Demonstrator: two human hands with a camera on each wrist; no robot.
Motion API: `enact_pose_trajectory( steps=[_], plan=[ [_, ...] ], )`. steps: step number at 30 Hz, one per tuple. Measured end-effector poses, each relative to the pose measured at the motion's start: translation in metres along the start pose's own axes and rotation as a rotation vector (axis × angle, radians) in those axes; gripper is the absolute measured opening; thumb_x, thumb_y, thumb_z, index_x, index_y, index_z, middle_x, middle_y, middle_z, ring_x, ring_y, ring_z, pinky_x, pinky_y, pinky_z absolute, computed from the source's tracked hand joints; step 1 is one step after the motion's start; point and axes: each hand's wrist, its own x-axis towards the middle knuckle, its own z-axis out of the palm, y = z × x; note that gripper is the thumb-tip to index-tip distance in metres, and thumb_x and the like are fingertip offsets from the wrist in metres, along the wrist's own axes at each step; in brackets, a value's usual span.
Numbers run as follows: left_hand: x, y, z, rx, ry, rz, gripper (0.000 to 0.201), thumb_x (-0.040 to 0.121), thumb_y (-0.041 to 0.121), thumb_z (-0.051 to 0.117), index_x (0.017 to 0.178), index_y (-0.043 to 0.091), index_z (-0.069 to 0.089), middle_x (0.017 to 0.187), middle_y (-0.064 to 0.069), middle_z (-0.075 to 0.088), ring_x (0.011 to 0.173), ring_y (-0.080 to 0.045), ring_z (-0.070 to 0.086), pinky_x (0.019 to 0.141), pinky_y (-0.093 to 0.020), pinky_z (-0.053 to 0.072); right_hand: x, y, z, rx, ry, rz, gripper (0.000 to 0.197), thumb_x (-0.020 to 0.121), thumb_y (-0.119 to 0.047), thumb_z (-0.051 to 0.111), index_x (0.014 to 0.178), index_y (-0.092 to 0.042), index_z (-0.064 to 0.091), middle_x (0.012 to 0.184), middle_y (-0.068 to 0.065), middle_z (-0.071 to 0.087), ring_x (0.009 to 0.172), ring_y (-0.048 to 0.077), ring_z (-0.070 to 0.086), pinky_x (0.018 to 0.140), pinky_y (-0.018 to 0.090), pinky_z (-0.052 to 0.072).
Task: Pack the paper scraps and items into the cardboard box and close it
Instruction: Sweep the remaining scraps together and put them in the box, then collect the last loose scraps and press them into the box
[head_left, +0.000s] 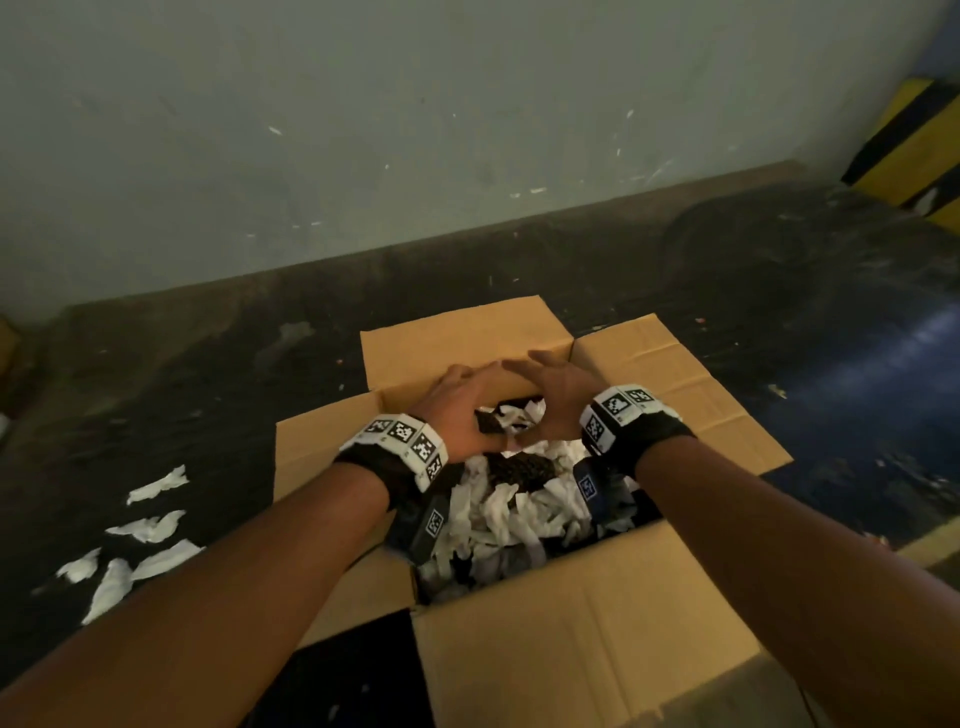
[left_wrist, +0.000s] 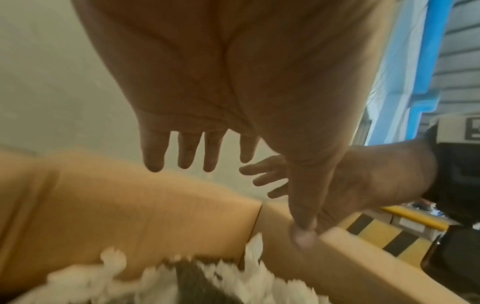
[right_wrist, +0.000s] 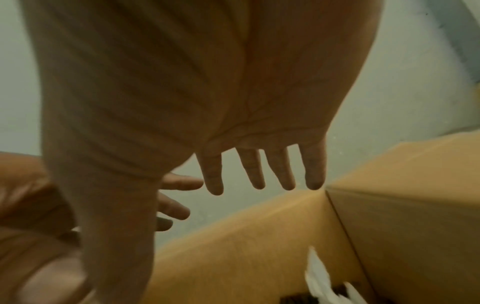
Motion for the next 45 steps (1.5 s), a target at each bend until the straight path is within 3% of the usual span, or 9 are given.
enact_pose_trajectory(
  steps=[3,7,20,24,28,32,38,42,45],
  plan=[
    [-0.033,-0.008,-0.023,0.002,0.154,0.053,0.098,0.083,0.057,0.074,0.160,0.035,0.017,0.159,-0.001,0.027,0.142,-0.029,0.037,0.109,-0.047,0.042,-0.018,-0.032,-0.010,-0.019,0.176,-0.066,0.096,0.080,-0.051,0.075,0.156,-0.033,0.020,0.165,0.007,0.015,0.142,0.030,0.037,0.111,0.043,0.032],
    [-0.093,-0.047,-0.039,-0.059,0.321,0.090,0.089,0.086,0.047,0.074,0.158,0.031,0.024,0.159,0.002,0.027,0.143,-0.023,0.036,0.111,-0.047,0.044,-0.027,-0.088,-0.003,0.041,0.293,-0.207,0.086,0.084,-0.044,0.073,0.155,-0.031,0.026,0.164,0.007,0.018,0.145,0.031,0.030,0.112,0.044,0.035],
    [-0.334,-0.239,-0.014,-0.163,0.576,-0.274,0.076,0.085,0.039,0.075,0.153,0.027,0.041,0.151,-0.001,0.039,0.137,-0.017,0.046,0.110,-0.037,0.045,-0.034,-0.314,0.124,0.208,0.239,-0.571,0.074,0.087,-0.041,0.069,0.151,-0.031,0.035,0.159,-0.001,0.029,0.142,0.021,0.035,0.111,0.040,0.040],
    [-0.407,-0.293,0.025,-0.178,0.523,-0.459,0.075,0.087,0.041,0.074,0.153,0.032,0.039,0.157,-0.001,0.032,0.139,-0.021,0.043,0.104,-0.032,0.043,-0.040,-0.366,0.183,0.206,0.095,-0.622,0.070,0.089,-0.040,0.067,0.151,-0.030,0.035,0.160,-0.002,0.026,0.144,0.020,0.030,0.110,0.036,0.038],
    [-0.455,-0.330,0.075,-0.151,0.272,-0.758,0.091,0.083,0.058,0.072,0.155,0.051,0.018,0.168,0.001,-0.001,0.155,-0.035,0.001,0.115,-0.072,0.022,-0.039,-0.390,0.259,0.104,-0.053,-0.496,0.081,0.087,-0.041,0.068,0.155,-0.033,0.024,0.164,0.007,0.013,0.150,0.032,0.014,0.114,0.053,0.034],
    [-0.471,-0.355,0.120,-0.199,0.070,-0.947,0.109,0.070,0.085,0.062,0.148,0.065,-0.011,0.162,0.007,-0.034,0.148,-0.040,-0.030,0.109,-0.080,0.003,-0.041,-0.397,0.324,0.037,-0.187,-0.202,0.106,0.079,-0.061,0.068,0.152,-0.049,-0.008,0.163,0.003,-0.021,0.149,0.041,-0.015,0.114,0.069,0.018],
    [-0.456,-0.378,0.149,-0.215,0.040,-0.792,0.116,0.075,0.077,0.065,0.154,0.051,-0.016,0.164,-0.005,-0.031,0.149,-0.040,-0.026,0.120,-0.067,0.002,-0.039,-0.429,0.373,0.108,-0.186,-0.065,0.112,0.070,-0.084,0.056,0.145,-0.057,-0.023,0.160,0.006,-0.032,0.146,0.044,-0.022,0.116,0.068,0.007],
    [-0.442,-0.389,0.144,-0.212,0.116,-0.686,0.108,0.083,0.063,0.065,0.157,0.044,-0.011,0.167,-0.004,-0.023,0.152,-0.033,-0.021,0.121,-0.059,-0.001,-0.032,-0.459,0.388,0.076,-0.152,-0.074,0.105,0.069,-0.091,0.044,0.149,-0.055,-0.014,0.161,0.009,-0.029,0.145,0.045,-0.023,0.114,0.065,-0.001],
    [-0.441,-0.401,0.137,-0.201,0.131,-0.654,0.104,0.086,0.049,0.069,0.160,0.041,-0.004,0.168,-0.004,-0.017,0.154,-0.033,-0.017,0.123,-0.060,0.002,-0.022,-0.471,0.398,0.046,-0.132,-0.087,0.085,0.084,-0.081,0.039,0.152,-0.052,-0.003,0.163,0.008,-0.023,0.147,0.043,-0.020,0.115,0.063,-0.002]
  ],
)
